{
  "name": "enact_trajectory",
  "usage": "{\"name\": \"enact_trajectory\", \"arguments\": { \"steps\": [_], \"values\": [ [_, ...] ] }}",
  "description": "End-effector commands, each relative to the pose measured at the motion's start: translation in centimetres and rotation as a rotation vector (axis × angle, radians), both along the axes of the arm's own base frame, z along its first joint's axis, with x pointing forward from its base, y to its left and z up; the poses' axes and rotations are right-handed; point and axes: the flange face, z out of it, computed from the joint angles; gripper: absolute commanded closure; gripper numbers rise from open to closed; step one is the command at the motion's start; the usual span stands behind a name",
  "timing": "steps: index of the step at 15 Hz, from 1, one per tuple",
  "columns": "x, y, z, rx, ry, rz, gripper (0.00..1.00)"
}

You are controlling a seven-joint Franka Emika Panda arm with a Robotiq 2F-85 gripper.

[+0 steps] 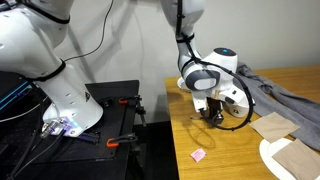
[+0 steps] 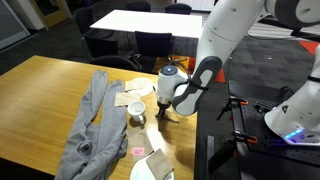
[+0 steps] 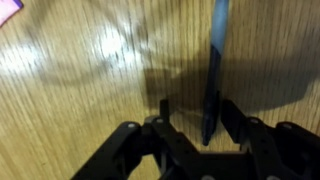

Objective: Place the black pen inside the white mug

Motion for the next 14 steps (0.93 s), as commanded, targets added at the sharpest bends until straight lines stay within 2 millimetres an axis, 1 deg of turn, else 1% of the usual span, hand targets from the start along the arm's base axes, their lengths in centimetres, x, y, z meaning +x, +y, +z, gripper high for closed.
{"name": "enact_trajectory", "arguments": {
  "steps": [1,2,3,4,5,6,7,8,10,12,14],
  "values": [
    [0.7,0.3,-0.1,-0.011,-0.02,-0.025,0.73],
    [0.8,0.5,-0.1,-0.011,-0.021,-0.023,0.81],
    [0.9,0.7,0.0,-0.011,-0.023,-0.02,0.88],
    [0.9,0.9,0.1,-0.011,-0.023,-0.018,0.96],
    [0.9,1.0,0.2,-0.011,-0.024,-0.018,0.99],
    [0.9,1.1,0.5,-0.011,-0.025,-0.028,1.0],
    [0.9,1.1,0.7,-0.009,-0.026,-0.041,0.96],
    [0.7,1.1,1.2,-0.006,-0.025,-0.052,0.96],
    [0.5,0.9,2.8,-0.002,-0.036,-0.085,0.96],
    [0.5,0.5,5.0,0.003,-0.05,-0.115,0.96],
    [0.6,-0.2,7.7,0.001,-0.07,-0.148,0.96]
  ]
}}
